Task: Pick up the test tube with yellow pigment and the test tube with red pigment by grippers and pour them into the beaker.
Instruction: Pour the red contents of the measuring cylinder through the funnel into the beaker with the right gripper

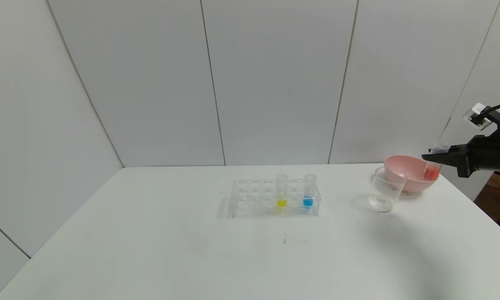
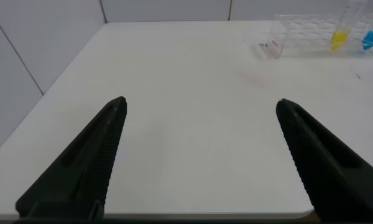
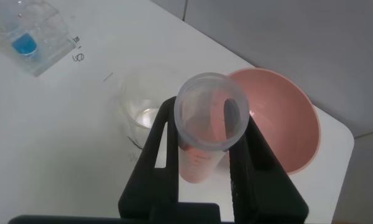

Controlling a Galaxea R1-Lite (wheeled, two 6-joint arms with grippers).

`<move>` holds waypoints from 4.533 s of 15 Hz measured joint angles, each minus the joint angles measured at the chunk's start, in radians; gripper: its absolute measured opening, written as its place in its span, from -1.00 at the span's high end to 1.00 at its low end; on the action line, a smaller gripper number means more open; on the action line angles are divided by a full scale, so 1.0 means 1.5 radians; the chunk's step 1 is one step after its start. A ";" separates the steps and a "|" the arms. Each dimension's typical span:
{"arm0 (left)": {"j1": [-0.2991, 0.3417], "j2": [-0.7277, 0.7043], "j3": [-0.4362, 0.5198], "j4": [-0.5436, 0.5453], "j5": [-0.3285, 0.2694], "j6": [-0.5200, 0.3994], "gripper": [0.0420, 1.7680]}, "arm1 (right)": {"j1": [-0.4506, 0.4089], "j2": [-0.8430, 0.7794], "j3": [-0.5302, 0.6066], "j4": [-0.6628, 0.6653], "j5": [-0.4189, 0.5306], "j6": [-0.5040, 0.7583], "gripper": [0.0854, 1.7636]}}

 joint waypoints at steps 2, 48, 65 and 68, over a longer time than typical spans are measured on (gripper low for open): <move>0.000 0.000 0.000 0.000 0.000 0.000 -0.94 | -0.012 0.033 -0.033 0.006 0.000 -0.016 0.48; 0.000 0.000 0.000 0.000 0.000 0.000 -0.94 | 0.175 0.157 -0.450 0.497 -0.468 -0.439 0.48; 0.000 0.000 0.000 0.000 0.000 0.000 -0.94 | 0.174 0.152 -0.450 0.520 -0.522 -0.474 0.48; 0.000 0.000 0.000 0.000 0.000 0.000 -0.94 | 0.177 0.151 -0.451 0.519 -0.550 -0.482 0.48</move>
